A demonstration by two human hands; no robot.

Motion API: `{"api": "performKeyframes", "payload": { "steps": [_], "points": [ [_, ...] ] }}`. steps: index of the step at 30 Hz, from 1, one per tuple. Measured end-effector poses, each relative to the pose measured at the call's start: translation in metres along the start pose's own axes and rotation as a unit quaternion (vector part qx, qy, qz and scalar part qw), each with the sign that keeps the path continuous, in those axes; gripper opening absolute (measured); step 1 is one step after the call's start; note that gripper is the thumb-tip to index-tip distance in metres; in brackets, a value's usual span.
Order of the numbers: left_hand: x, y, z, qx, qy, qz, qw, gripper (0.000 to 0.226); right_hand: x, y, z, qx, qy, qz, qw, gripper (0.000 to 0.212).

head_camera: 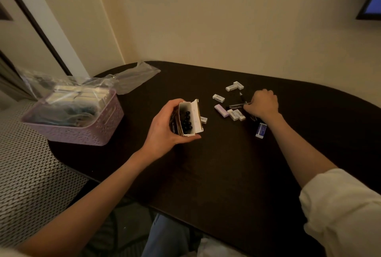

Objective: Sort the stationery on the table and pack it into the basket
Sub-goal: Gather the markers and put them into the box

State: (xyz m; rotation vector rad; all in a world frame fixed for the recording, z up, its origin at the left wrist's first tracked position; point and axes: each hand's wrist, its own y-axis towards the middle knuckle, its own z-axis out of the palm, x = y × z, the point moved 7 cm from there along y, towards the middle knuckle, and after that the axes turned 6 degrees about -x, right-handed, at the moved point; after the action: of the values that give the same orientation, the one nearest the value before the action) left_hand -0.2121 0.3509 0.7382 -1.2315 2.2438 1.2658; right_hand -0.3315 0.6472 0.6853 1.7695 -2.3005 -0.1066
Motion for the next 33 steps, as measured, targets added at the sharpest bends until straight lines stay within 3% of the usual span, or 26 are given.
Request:
{"api": "performKeyframes", "payload": {
  "steps": [4, 7, 11, 15, 17, 21, 22, 25, 27, 30, 33],
  "points": [
    [0.0, 0.0, 0.0, -0.002, -0.004, 0.0, 1.0, 0.081, -0.003, -0.004, 0.013, 0.094, 0.073, 0.043, 0.992, 0.018],
    [0.0, 0.001, 0.0, -0.002, -0.003, 0.0, 1.0, 0.08, -0.008, 0.0, 0.009, 0.06, 0.191, 0.098, 0.975, 0.01],
    [0.003, 0.001, -0.002, -0.006, -0.012, 0.0, 1.0, 0.08, -0.021, -0.001, -0.006, -0.046, 0.357, 0.2, 0.911, 0.041],
    [0.005, 0.0, -0.007, -0.017, -0.02, 0.001, 1.0, 0.08, -0.017, -0.008, -0.014, -0.071, 0.434, 0.208, 0.873, 0.073],
    [0.005, -0.002, -0.009, -0.018, -0.02, -0.001, 1.0, 0.08, -0.016, -0.01, -0.016, -0.07, 0.429, 0.207, 0.876, 0.077],
    [0.007, -0.003, -0.012, -0.016, -0.023, -0.007, 1.0, 0.08, -0.01, -0.01, -0.013, -0.021, 0.401, 0.188, 0.897, 0.03],
    [0.007, -0.003, -0.012, -0.016, -0.023, -0.008, 1.0, 0.08, -0.008, -0.009, -0.01, -0.006, 0.394, 0.184, 0.9, 0.026],
    [0.008, -0.003, -0.014, -0.019, -0.023, -0.008, 1.0, 0.08, -0.001, -0.006, -0.007, 0.049, 0.397, 0.174, 0.9, 0.029],
    [0.008, -0.003, -0.015, -0.02, -0.023, -0.007, 1.0, 0.08, 0.003, -0.003, -0.008, 0.061, 0.351, 0.151, 0.922, 0.039],
    [0.008, -0.003, -0.015, -0.022, -0.025, -0.01, 0.999, 0.08, 0.006, 0.002, -0.011, 0.027, 0.297, 0.094, 0.95, 0.042],
    [0.008, -0.004, -0.016, -0.027, -0.027, -0.008, 0.999, 0.081, 0.022, -0.003, -0.029, -0.048, 0.315, 0.027, 0.947, 0.025]
  ]
}}
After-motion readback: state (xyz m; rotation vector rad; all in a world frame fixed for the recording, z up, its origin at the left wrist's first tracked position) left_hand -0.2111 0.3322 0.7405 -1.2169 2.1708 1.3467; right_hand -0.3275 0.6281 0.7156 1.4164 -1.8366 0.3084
